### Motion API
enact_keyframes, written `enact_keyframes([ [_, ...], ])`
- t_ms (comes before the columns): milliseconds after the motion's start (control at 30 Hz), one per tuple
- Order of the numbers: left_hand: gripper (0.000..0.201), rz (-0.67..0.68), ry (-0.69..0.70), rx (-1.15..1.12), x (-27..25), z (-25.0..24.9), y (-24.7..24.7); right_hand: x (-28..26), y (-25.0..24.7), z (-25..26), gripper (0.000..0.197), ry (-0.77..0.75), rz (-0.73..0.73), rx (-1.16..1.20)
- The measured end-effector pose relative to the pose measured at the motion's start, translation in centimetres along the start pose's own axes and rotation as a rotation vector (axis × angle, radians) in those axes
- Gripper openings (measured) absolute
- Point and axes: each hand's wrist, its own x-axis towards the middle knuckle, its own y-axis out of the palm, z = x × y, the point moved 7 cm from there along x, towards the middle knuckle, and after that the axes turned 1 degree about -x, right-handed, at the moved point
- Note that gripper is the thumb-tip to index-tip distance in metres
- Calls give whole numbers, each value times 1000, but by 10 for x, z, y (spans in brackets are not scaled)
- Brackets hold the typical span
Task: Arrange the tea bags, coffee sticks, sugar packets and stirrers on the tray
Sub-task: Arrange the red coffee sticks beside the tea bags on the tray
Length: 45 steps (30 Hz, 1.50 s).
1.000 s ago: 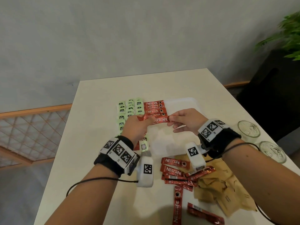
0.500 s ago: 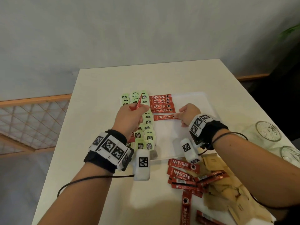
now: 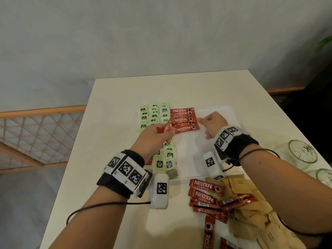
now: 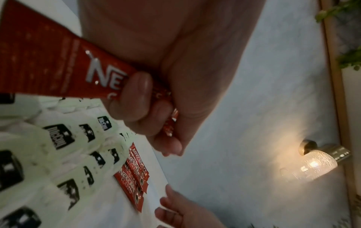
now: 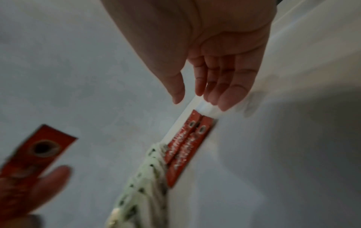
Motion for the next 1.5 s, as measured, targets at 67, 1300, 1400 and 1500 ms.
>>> enact_keyframes([
  [67, 14, 40, 47, 30, -6, -6, 10, -14, -4, 4, 36, -81, 40, 62],
  [1300, 10, -67, 151, -70, -73, -26, 44, -144, -32, 11, 22, -308, 400, 392],
  [1400, 10, -82, 159, -49, -68, -27, 42, -138, -29, 16, 22, -307, 407, 318],
  [1500, 9, -105, 136, -75, -59, -23, 33, -119, -36, 11, 24, -253, 349, 373],
])
